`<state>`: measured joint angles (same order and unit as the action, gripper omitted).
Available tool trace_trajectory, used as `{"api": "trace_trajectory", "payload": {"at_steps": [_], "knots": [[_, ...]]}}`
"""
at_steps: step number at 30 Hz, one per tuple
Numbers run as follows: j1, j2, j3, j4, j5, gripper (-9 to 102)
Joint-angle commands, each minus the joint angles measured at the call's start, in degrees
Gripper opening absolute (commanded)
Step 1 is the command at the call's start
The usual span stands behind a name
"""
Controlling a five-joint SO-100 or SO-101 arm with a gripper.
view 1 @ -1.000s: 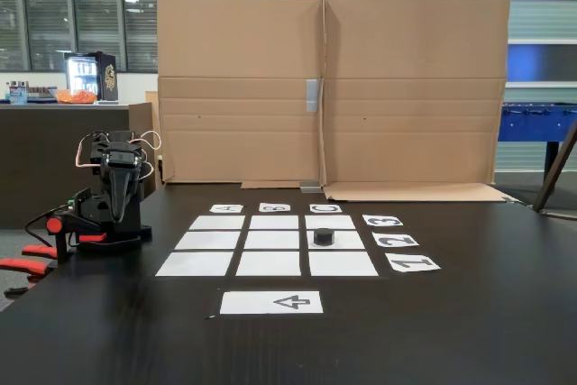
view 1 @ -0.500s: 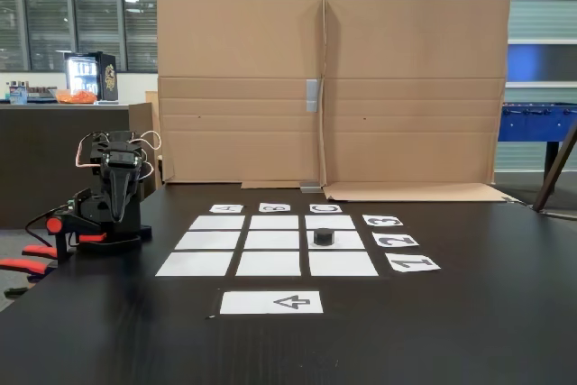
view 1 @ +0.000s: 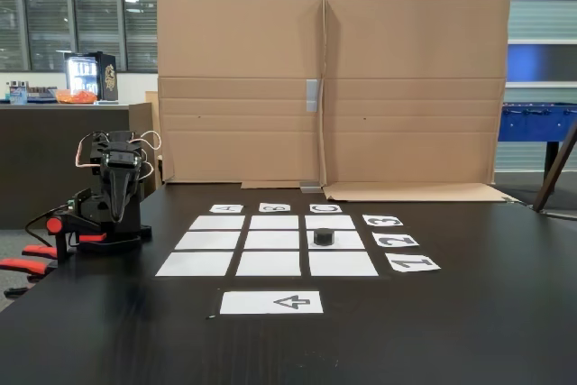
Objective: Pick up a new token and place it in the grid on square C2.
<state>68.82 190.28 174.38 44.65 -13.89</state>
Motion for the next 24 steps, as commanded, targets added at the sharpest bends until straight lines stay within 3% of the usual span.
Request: {"api": "trace_trajectory", "payload": {"at_steps": [1,24], "knots": [[0.35,0.18,0.09,-0.18,0.09,1],[0.44,0.18,0.09,-0.70,-0.79,1]]}}
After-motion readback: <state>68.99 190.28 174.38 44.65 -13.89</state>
